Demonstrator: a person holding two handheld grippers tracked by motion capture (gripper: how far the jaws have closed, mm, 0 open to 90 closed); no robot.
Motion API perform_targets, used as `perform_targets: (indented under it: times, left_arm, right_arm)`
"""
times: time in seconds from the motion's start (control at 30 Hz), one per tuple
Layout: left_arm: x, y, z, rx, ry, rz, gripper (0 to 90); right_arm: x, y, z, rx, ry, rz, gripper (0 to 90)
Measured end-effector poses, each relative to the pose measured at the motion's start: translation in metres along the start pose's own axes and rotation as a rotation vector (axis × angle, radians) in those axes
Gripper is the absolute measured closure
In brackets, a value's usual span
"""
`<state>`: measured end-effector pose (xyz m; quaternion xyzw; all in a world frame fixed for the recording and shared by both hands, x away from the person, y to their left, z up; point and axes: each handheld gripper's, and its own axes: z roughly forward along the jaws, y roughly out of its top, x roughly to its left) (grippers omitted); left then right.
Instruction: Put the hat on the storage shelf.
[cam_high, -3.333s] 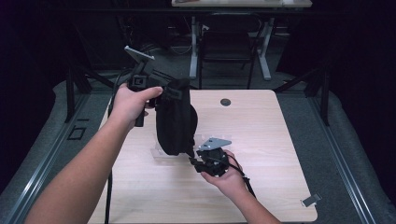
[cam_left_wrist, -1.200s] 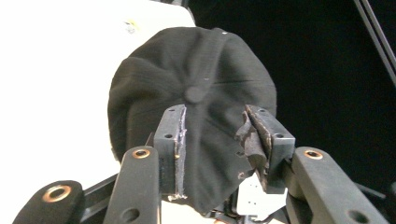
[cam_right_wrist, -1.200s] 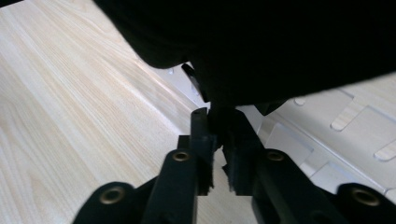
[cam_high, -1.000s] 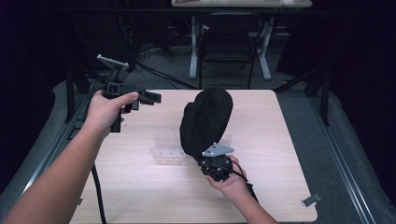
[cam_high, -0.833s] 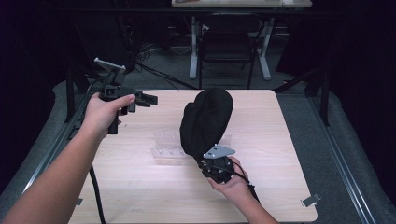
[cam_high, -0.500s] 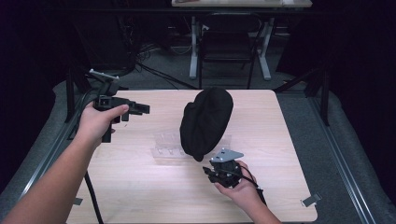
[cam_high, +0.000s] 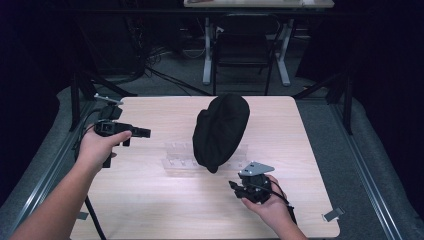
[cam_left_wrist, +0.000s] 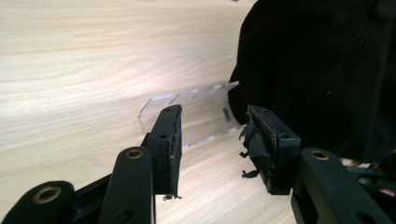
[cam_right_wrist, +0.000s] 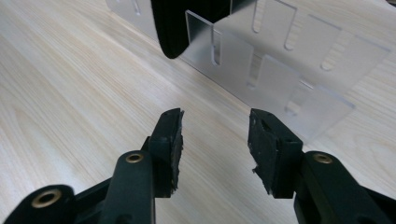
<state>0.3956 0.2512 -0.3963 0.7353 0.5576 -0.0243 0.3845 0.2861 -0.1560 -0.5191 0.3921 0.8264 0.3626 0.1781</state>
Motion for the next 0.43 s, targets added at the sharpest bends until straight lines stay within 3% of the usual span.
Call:
perform_targets:
  times: [0.1, 0.27, 0.37, 0.43]
  left_arm:
    - [0.004, -0.006, 0.002, 0.023, 0.002, 0.005, 56.8]
    - [0.010, -0.020, 0.005, 0.012, 0.043, 0.020, 54.9]
    - [0.016, -0.031, 0.008, 0.013, 0.079, 0.020, 52.2]
    - [0.021, -0.037, 0.011, 0.008, 0.078, 0.021, 51.2]
  right_arm:
    - [-0.003, -0.004, -0.003, 0.001, -0.012, -0.008, 51.5]
    - [-0.008, -0.010, -0.004, -0.006, -0.030, -0.007, 50.0]
    - [-0.013, -0.014, -0.005, -0.014, -0.032, 0.015, 48.9]
    - [-0.017, -0.016, -0.006, -0.003, -0.037, 0.033, 47.8]
